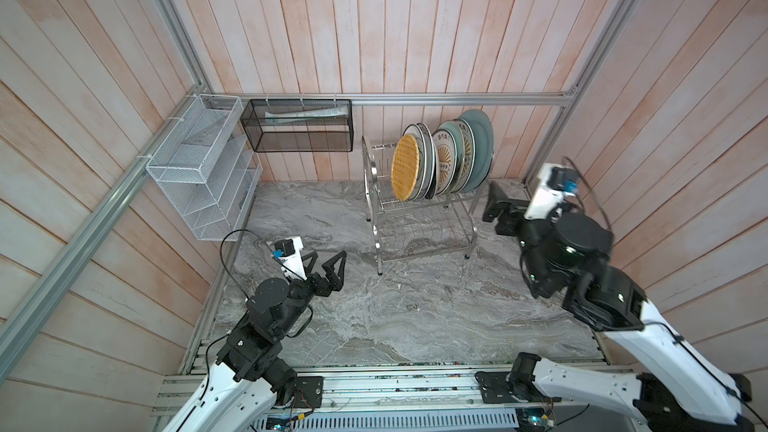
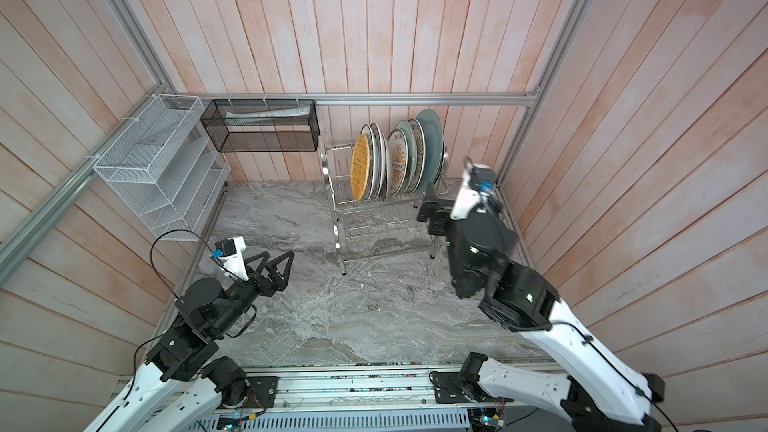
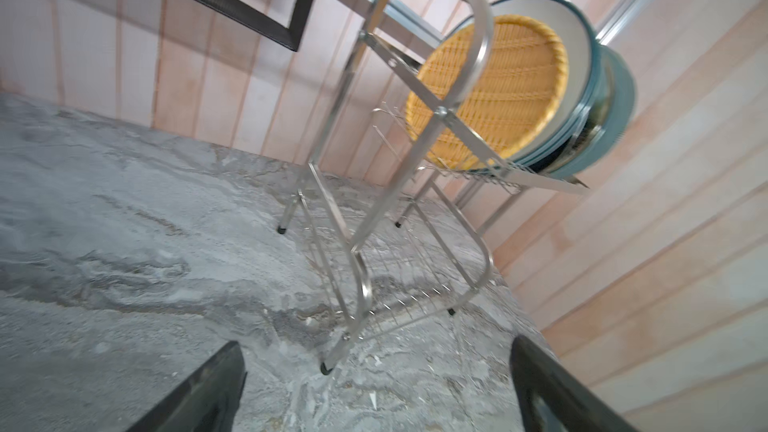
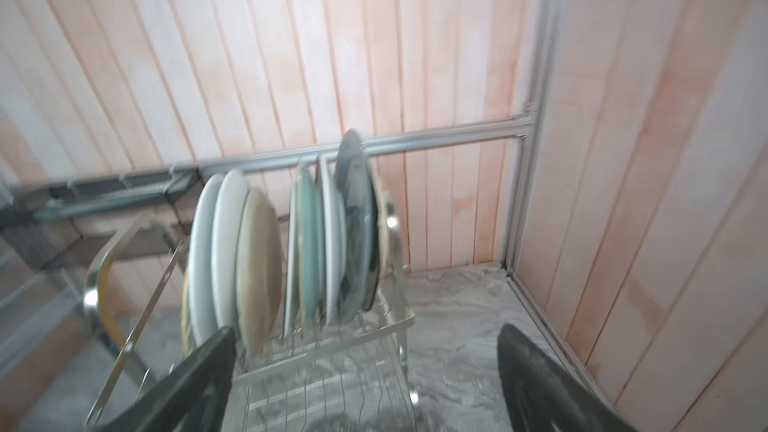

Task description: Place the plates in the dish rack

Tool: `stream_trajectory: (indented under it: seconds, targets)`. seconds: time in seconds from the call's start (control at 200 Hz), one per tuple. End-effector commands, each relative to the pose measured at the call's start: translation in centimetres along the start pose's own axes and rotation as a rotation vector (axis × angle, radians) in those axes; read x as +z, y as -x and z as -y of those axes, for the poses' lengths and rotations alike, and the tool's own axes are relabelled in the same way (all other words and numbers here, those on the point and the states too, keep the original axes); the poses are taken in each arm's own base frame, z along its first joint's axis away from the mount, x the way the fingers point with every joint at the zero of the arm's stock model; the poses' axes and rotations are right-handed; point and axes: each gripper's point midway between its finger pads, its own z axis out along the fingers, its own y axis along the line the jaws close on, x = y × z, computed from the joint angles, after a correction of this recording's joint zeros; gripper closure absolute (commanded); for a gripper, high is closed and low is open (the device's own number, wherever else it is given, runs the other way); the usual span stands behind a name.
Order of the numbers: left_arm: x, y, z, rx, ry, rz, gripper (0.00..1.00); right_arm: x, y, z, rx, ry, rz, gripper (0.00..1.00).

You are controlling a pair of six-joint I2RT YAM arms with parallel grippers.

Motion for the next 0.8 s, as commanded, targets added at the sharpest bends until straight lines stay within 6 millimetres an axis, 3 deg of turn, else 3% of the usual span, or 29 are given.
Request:
stream_trajectory:
  seconds: [0.0,0.13,0.195,0.29,0.43,0.53,0.675,0.795]
  targets:
    - [0.7,0.8,-4.2,-0.013,0.236,0.085,0.00,0.3,-1.4,3.1,0.076,-0.077,0.112,0.02]
    - [0.8,0.6,-8.1,0.041,0.430,0.179,0.00,2.7,-8.5,6.2,0.009,-0.159,0.057,0.02]
    - [0.6,0.3,-9.6,0.077,0.486,0.244,0.00,4.4,-13.0,8.1,0.000,-0.173,0.019,0.02]
    - [0.3,-0.6,-12.0,0.118,0.568,0.302,0.00,5.8,-19.0,12.4,0.062,-0.233,-0.038,0.02]
    - [-0.9,-1.9,-17.1,0.118,0.779,0.322,0.00,6.0,-25.8,18.2,0.133,-0.292,-0.046,0.02]
    - [-1.0,-0.9,-18.6,0.101,0.779,0.365,0.00,5.6,-27.7,19.3,0.051,-0.296,-0.008,0.02]
    - [-1.3,0.4,-20.6,0.216,0.876,0.333,0.00,7.0,-30.1,19.7,-0.069,-0.310,-0.092,0.02]
    - [-0.5,-0.5,-21.5,0.222,0.829,0.341,0.00,7.1,-29.6,19.6,-0.085,-0.299,-0.035,0.02]
